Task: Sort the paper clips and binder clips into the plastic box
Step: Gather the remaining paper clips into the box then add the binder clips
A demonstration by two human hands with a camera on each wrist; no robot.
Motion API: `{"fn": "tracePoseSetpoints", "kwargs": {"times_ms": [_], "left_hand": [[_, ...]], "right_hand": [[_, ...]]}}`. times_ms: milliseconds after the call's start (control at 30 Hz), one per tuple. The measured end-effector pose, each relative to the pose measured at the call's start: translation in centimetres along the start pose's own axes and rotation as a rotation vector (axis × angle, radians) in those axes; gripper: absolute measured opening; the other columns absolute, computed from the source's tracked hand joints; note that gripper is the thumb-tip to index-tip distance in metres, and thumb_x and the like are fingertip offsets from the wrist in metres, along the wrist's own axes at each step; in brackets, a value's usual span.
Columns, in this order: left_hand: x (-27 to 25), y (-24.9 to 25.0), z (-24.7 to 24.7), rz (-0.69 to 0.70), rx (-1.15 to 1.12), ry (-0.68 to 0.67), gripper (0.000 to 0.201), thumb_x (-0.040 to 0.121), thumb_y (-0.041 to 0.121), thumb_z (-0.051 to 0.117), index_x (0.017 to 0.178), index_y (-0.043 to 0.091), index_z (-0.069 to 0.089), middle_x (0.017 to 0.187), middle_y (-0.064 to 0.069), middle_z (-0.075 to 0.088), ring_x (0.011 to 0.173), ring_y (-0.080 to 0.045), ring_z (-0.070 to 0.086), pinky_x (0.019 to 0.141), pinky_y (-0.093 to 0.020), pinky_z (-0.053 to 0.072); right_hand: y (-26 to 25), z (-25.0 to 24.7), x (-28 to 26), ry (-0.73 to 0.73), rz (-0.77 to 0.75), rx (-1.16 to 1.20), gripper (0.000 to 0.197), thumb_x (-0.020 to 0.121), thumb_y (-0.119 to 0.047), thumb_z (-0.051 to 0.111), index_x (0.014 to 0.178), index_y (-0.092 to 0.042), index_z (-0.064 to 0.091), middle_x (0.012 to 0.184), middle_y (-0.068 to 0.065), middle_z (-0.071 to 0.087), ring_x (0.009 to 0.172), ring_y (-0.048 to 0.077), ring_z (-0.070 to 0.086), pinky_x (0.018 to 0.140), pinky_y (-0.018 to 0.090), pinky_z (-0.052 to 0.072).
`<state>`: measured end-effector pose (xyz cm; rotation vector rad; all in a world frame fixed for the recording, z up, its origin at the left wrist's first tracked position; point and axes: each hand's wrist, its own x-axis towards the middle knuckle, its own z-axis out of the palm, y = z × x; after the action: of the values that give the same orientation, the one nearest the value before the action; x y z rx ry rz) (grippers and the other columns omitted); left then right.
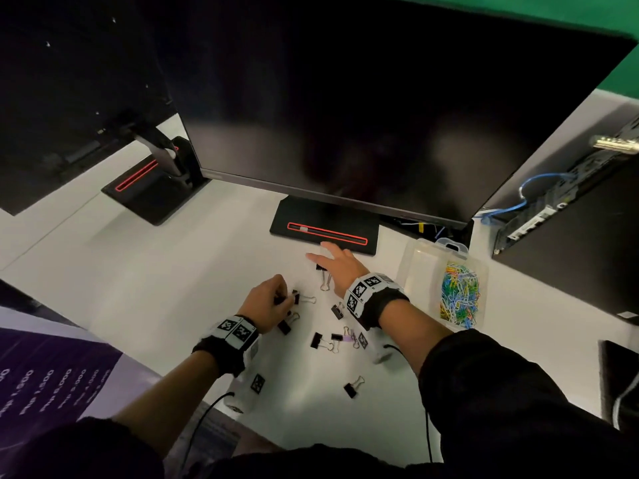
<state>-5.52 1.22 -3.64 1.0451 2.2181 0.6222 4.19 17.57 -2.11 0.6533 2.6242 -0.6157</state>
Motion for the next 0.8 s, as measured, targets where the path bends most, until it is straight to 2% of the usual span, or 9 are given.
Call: {"fn": "tracePoseSetpoints", "kwargs": {"times_ms": [67,133,267,300,367,433,567,700,800], "left_hand": [[0.1,-0.2,0.0,-0.032,-0.032,0.03,0.03,0.089,0.021,0.053,0.067,0.026,0.034,0.065,0.002,0.047,0.065,-0.02,0.043,0.055,-0.025,0.033],[0.3,-0.2,-0.2,-0.042,-0.05,0.048,0.031,0.091,0.021,0.05,0.066,0.024,0.032,0.06,0.005,0.042,0.06,-0.018,0.039,0.052,-0.023,0.031],[0.5,0.1,-0.8,-0.02,-0.091,0.038,0.005,0.094,0.019,0.045,0.09,0.017,0.041,0.055,0.004,0.045,0.052,-0.015,0.043,0.052,-0.025,0.034],[0.5,0.1,-1.0,-0.001,-0.097,0.027,0.004,0.094,0.016,0.042,0.097,0.018,0.044,0.057,0.002,0.049,0.054,-0.017,0.047,0.054,-0.026,0.036],[0.7,0.3,-1.4,0.061,-0.062,-0.008,0.025,0.093,0.008,0.036,0.109,0.019,0.052,0.073,-0.003,0.056,0.067,-0.021,0.053,0.062,-0.027,0.041],[1.0,0.6,-1.8,0.133,0.045,-0.041,0.036,0.093,0.003,0.033,0.111,0.02,0.059,0.086,-0.003,0.055,0.077,-0.018,0.052,0.074,-0.029,0.043],[1.1,0.8,-1.7,0.17,0.219,-0.111,0.026,0.089,0.018,0.052,0.113,0.026,0.06,0.098,-0.002,0.042,0.086,-0.017,0.046,0.088,-0.031,0.043],[1.0,0.0,-1.1,0.12,0.357,-0.187,0.093,0.06,0.049,0.079,0.138,0.035,0.029,0.115,-0.004,0.039,0.105,-0.021,0.044,0.095,-0.034,0.043],[1.2,-0.1,-0.7,0.126,0.479,-0.25,0.116,0.049,0.058,0.08,0.142,0.04,0.013,0.119,-0.006,0.036,0.11,-0.024,0.04,0.095,-0.038,0.043]], "right_hand": [[0.5,0.3,0.3,-0.01,-0.016,0.004,0.077,0.077,0.014,0.052,0.139,-0.026,0.032,0.149,0.007,0.025,0.134,0.03,0.026,0.107,0.037,0.034],[1.2,0.6,0.1,0.035,-0.015,0.027,0.063,0.078,0.01,0.051,0.133,-0.021,0.042,0.134,0.009,0.04,0.122,0.029,0.04,0.102,0.034,0.038],[2.7,0.5,-1.1,0.064,0.063,0.086,0.037,0.078,-0.005,0.062,0.11,-0.019,0.049,0.112,0.008,0.047,0.097,0.026,0.054,0.082,0.031,0.047],[3.1,0.5,-1.5,0.077,0.099,0.137,0.034,0.076,-0.011,0.066,0.104,-0.019,0.048,0.109,0.007,0.048,0.093,0.024,0.053,0.077,0.03,0.045],[4.0,0.5,-2.2,0.153,0.16,0.292,0.03,0.075,-0.018,0.068,0.093,-0.019,0.045,0.101,0.006,0.051,0.085,0.021,0.051,0.071,0.028,0.041],[4.4,0.6,-3.0,0.256,0.201,0.481,0.023,0.078,-0.013,0.062,0.087,-0.017,0.042,0.091,0.004,0.05,0.079,0.023,0.052,0.064,0.028,0.041],[4.3,1.1,-5.0,0.317,0.189,0.639,0.016,0.08,-0.002,0.054,0.078,-0.013,0.042,0.078,0.003,0.049,0.073,0.02,0.049,0.068,0.03,0.042],[3.4,2.7,-6.5,0.195,0.143,0.618,0.034,0.073,-0.032,0.072,0.08,-0.018,0.042,0.068,-0.004,0.045,0.061,0.013,0.042,0.058,0.026,0.039],[2.9,3.6,-6.4,0.071,0.091,0.447,0.053,0.064,-0.05,0.075,0.098,-0.025,0.044,0.09,-0.003,0.053,0.081,0.015,0.052,0.073,0.031,0.047]]}}
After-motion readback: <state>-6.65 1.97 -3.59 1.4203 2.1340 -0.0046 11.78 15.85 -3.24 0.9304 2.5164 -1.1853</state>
